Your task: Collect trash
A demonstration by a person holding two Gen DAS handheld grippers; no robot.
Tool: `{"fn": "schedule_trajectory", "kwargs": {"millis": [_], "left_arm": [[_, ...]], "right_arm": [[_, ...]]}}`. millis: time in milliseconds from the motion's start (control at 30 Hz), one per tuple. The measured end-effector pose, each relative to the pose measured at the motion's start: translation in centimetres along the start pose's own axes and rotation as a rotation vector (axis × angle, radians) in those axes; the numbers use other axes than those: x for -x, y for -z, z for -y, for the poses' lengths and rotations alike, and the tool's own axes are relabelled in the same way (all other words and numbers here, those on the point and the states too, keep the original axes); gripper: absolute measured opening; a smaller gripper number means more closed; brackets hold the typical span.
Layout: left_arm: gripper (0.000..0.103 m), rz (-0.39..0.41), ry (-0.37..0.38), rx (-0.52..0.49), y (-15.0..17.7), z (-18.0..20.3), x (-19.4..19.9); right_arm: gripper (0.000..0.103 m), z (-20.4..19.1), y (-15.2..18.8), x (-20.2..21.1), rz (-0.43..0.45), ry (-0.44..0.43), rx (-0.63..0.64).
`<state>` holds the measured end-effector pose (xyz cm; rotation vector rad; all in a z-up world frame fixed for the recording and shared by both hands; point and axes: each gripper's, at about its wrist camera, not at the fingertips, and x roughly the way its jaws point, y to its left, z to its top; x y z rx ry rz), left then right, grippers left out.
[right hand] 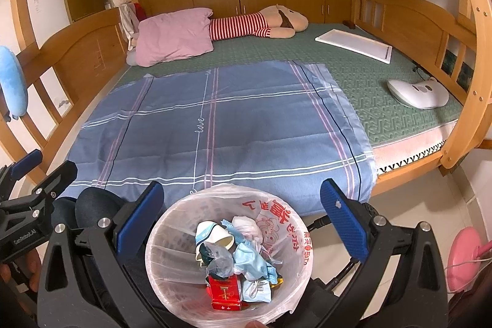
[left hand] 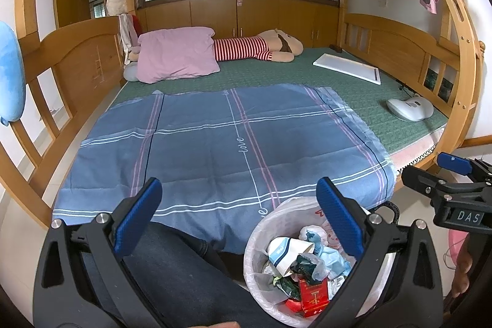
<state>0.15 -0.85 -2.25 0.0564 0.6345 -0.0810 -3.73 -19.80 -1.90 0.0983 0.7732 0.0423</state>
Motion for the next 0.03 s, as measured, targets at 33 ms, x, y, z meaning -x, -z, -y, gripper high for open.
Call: {"fn": "schedule_trajectory", "kwargs": {"millis": [33], "left_arm": [[0.100, -0.001, 0.000, 0.000, 0.02, 0.00, -0.05]], "right_arm": [[0.099, -0.09, -0.13, 0.02, 0.000, 0.001, -0.001]]}}
